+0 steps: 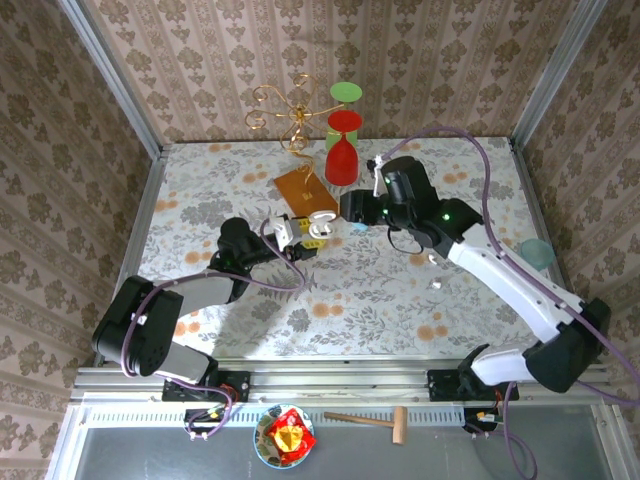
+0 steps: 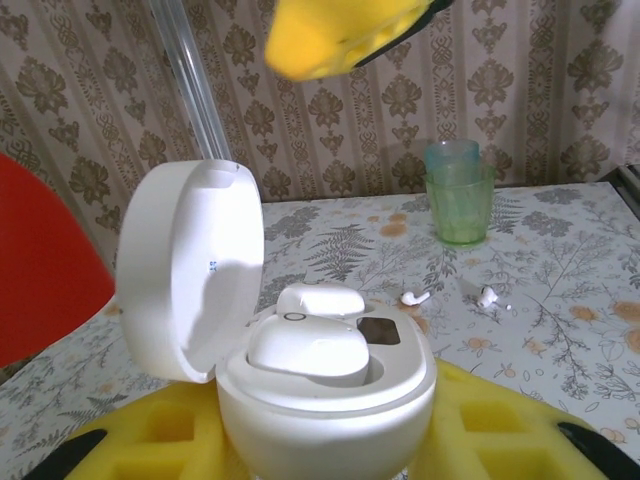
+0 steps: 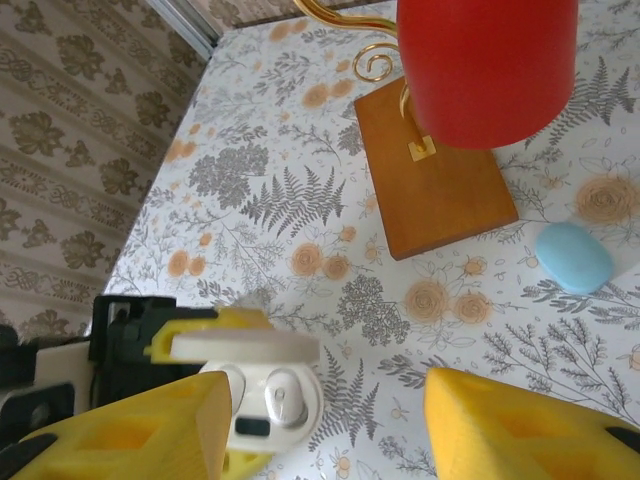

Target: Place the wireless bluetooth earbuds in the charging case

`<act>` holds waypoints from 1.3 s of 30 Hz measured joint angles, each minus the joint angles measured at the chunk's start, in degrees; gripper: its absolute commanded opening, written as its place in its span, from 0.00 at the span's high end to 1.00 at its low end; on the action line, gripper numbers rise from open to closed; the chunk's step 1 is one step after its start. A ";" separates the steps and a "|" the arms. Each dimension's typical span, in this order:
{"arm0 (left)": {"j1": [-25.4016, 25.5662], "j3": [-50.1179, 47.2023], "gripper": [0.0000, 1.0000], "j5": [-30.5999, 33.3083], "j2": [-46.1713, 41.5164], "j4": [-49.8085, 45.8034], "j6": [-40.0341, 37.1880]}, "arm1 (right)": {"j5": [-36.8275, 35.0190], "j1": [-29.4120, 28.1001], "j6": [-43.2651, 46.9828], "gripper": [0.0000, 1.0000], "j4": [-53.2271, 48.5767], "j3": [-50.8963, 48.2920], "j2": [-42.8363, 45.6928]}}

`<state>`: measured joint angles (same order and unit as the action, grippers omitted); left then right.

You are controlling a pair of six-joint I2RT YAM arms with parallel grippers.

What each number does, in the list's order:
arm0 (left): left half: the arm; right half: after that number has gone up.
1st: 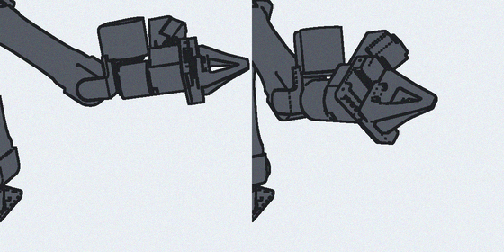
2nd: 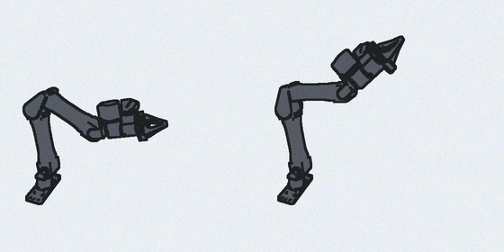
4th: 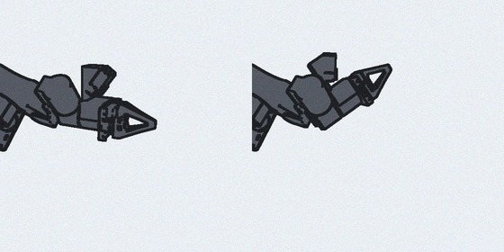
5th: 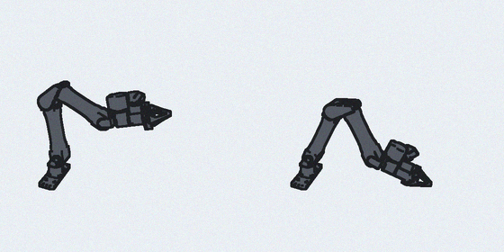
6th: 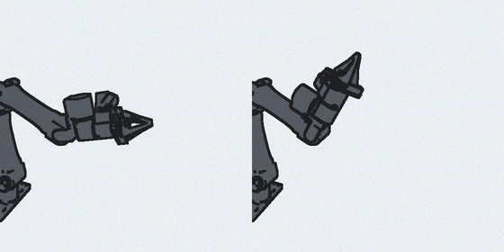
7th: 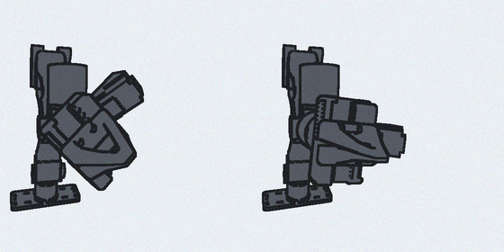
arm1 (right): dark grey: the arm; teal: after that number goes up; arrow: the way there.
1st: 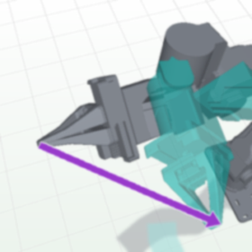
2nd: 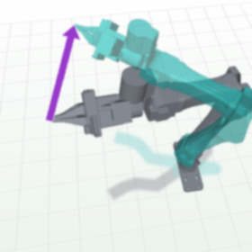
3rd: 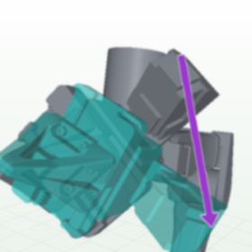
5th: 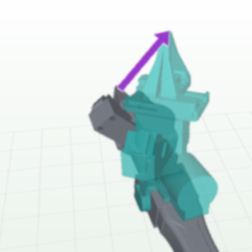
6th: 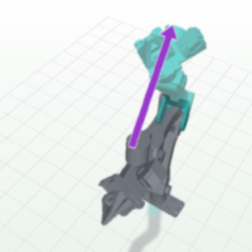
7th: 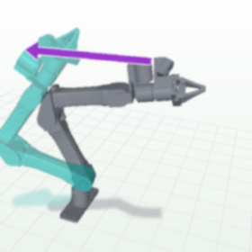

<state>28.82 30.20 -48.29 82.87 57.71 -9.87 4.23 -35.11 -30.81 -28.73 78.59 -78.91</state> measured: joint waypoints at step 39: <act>1.09 2.47 0.74 3.63 0.11 8.87 12.31 | 35.71 5.62 -40.26 0.65 54.38 -25.05 -4.63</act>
<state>29.91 32.67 -44.66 82.98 66.59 2.44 39.94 -29.50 -71.07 25.65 53.54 -83.55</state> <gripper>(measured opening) 0.360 0.426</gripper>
